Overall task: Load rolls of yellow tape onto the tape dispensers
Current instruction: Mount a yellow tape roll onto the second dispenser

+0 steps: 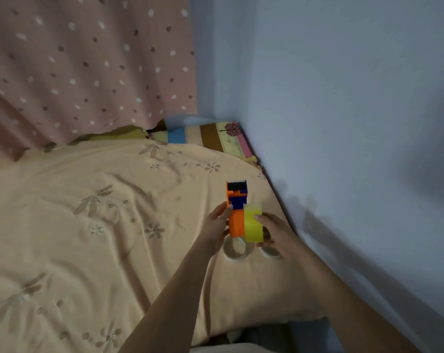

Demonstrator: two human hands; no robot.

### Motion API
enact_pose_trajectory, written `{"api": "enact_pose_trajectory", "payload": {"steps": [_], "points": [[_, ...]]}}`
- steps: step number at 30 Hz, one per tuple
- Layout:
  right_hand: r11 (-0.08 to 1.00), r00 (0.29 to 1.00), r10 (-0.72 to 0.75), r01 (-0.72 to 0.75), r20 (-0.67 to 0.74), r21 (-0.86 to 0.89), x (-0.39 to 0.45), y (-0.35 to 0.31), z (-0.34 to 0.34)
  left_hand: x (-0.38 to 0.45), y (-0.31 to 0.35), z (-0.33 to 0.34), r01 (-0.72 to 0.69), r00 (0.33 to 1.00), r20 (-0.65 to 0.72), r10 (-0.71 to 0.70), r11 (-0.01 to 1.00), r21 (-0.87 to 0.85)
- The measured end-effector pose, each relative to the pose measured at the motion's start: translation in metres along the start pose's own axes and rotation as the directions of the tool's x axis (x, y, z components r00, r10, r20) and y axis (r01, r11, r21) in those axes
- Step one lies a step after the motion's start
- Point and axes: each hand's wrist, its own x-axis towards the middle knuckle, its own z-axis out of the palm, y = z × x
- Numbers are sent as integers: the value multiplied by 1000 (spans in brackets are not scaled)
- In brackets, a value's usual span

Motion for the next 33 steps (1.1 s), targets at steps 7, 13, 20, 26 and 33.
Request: {"api": "enact_pose_trajectory", "payload": {"steps": [7, 13, 20, 26, 33], "points": [[998, 996, -62, 62, 65, 3, -3, -10, 8, -7, 5, 9, -9, 999, 41, 15, 992, -130], [992, 991, -79, 89, 106, -89, 1, -14, 21, -13, 7, 12, 128, 983, 157, -96, 970, -208], [981, 983, -51, 82, 175, -174, 4, -17, 26, -11, 3, -10, -60, 949, 313, 41, 997, 51], [737, 930, -305, 95, -204, -669, 8, -28, 26, -9, 4, -19, -22, 974, 225, 24, 1000, -13], [997, 986, 62, -55, 157, -48, 12, -26, 28, -10, 18, -22, -79, 981, 185, 64, 994, 75]]}}
